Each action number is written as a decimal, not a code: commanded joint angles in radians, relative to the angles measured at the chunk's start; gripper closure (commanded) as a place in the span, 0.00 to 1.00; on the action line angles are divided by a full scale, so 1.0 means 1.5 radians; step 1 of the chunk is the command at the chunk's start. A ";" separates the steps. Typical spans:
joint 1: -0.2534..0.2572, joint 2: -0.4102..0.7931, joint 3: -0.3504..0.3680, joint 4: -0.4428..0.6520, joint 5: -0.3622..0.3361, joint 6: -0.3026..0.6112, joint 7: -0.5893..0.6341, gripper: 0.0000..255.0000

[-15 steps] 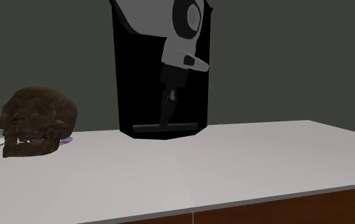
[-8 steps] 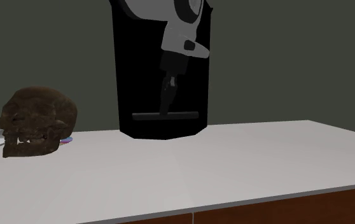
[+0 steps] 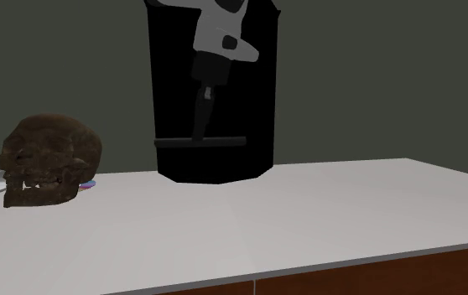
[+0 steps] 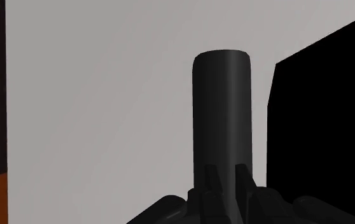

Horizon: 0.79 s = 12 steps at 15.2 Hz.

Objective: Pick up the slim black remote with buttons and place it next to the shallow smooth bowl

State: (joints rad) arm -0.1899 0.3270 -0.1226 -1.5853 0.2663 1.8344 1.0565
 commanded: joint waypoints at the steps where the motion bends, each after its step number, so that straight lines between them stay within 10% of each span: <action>1: 0.019 -0.035 0.007 -0.052 -0.003 0.023 0.022 1.00; 12: 0.111 -0.178 0.069 -0.250 -0.010 0.112 0.159 1.00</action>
State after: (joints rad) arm -0.0334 0.0809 -0.0276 -1.9318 0.2518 1.9900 1.2761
